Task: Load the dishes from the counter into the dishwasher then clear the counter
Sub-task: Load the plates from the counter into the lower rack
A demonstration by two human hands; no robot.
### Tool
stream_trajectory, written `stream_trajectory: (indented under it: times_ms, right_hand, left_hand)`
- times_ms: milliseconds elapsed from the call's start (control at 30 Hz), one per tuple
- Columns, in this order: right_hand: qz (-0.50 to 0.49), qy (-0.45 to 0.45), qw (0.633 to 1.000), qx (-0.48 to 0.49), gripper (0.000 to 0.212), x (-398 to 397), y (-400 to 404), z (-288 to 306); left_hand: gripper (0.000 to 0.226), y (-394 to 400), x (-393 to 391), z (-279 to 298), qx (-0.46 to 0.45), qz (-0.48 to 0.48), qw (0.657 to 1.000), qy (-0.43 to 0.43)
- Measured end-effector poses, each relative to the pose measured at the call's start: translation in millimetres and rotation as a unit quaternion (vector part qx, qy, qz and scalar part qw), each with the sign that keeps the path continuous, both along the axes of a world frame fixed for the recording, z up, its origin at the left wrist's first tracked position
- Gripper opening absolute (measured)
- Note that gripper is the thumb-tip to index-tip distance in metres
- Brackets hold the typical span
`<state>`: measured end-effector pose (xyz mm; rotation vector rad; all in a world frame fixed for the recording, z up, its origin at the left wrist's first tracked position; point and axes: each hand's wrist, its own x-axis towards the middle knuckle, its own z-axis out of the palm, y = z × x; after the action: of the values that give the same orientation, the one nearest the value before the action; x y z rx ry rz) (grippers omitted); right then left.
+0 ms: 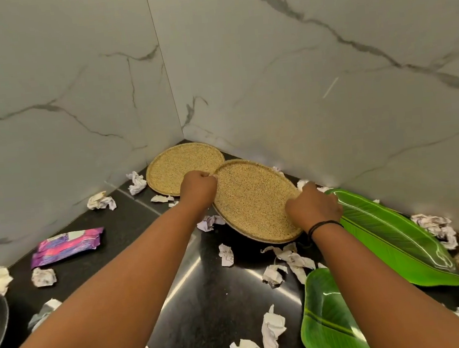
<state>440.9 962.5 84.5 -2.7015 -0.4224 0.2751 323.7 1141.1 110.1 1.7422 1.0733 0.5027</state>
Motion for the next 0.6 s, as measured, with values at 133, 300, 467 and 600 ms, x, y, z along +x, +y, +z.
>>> stream_trajectory:
  times_ms: [133,300,467,600]
  right_hand:
    - [0.002,0.033,0.996,0.083,0.045,-18.1,-13.7,14.0]
    - [0.002,0.115,0.942,0.316,0.020,-65.1,-57.6,61.3]
    - [-0.062,0.172,0.889,0.421,0.020,-81.5,-118.4,70.8]
    - [-0.150,0.161,0.847,0.484,0.007,-152.1,-209.7,92.4]
  left_hand:
    - [0.014,-12.2,-30.8,22.3,-0.011,0.027,0.999,-0.035]
    - [0.020,-48.3,-85.3,75.7,-0.007,0.040,0.991,-0.130]
    - [0.017,-99.5,-124.9,111.4,-0.069,-0.010,0.976,-0.208]
    - [0.010,-170.8,-160.6,115.3,-0.136,-0.078,0.961,-0.227]
